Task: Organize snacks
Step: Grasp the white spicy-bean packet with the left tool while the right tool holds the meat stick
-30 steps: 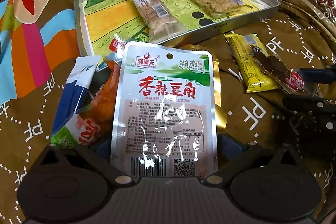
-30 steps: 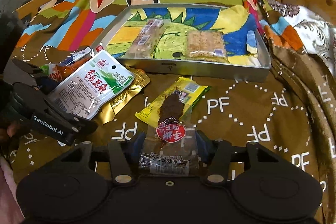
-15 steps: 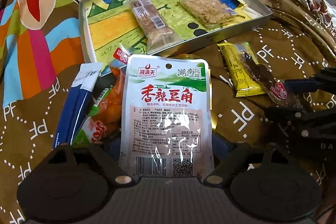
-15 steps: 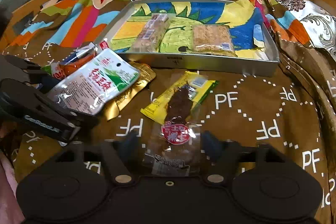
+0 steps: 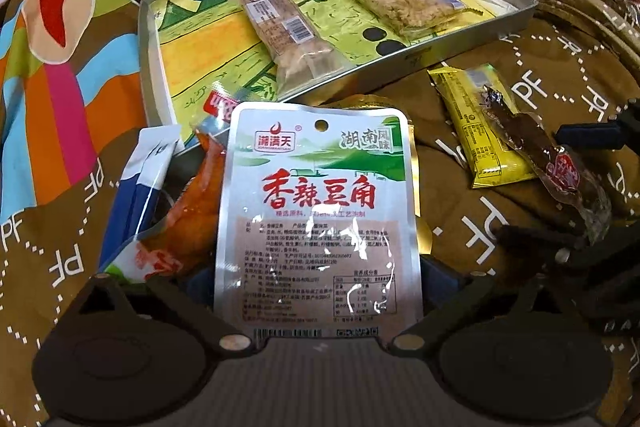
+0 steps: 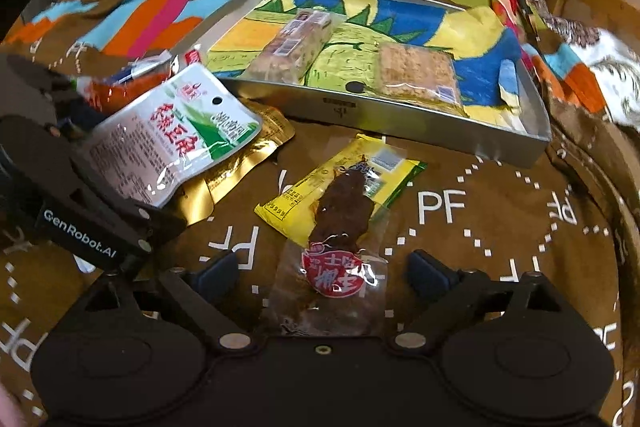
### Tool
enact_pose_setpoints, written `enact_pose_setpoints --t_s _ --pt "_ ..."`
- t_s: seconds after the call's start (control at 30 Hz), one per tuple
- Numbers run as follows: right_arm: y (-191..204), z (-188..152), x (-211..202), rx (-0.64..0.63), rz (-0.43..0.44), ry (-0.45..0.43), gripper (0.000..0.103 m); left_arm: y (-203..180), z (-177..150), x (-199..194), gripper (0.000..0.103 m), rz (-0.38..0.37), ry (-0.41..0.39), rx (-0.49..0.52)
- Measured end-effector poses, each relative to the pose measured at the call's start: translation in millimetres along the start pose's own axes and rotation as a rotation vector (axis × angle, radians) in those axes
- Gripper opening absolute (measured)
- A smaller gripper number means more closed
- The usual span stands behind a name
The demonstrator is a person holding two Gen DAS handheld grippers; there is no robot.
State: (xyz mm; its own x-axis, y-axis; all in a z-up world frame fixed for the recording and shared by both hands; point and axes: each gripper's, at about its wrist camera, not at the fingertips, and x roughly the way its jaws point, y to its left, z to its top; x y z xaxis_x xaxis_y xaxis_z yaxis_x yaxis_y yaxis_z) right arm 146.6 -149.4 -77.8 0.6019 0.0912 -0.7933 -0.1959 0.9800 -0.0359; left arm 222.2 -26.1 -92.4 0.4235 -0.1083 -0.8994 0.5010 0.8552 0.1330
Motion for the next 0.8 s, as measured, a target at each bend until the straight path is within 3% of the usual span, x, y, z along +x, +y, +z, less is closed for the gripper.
enact_pose_setpoints --t_s 0.33,0.6,0.8 --pt "-2.5 -1.6 -10.2 0.019 -0.005 -0.025 0.056 1.5 -6.4 -12.2 0.088 -0.014 -0.030 -0.018" --pt "4.3 -6.5 -20.7 -0.028 -0.030 -0.053 0.051 8.2 -10.5 -31.8 0.063 -0.053 -0.076 -0.051" --pt "14.8 -10.9 -29.9 -0.099 -0.062 -0.096 0.051 14.8 -16.5 -41.9 0.062 -0.085 -0.104 -0.101"
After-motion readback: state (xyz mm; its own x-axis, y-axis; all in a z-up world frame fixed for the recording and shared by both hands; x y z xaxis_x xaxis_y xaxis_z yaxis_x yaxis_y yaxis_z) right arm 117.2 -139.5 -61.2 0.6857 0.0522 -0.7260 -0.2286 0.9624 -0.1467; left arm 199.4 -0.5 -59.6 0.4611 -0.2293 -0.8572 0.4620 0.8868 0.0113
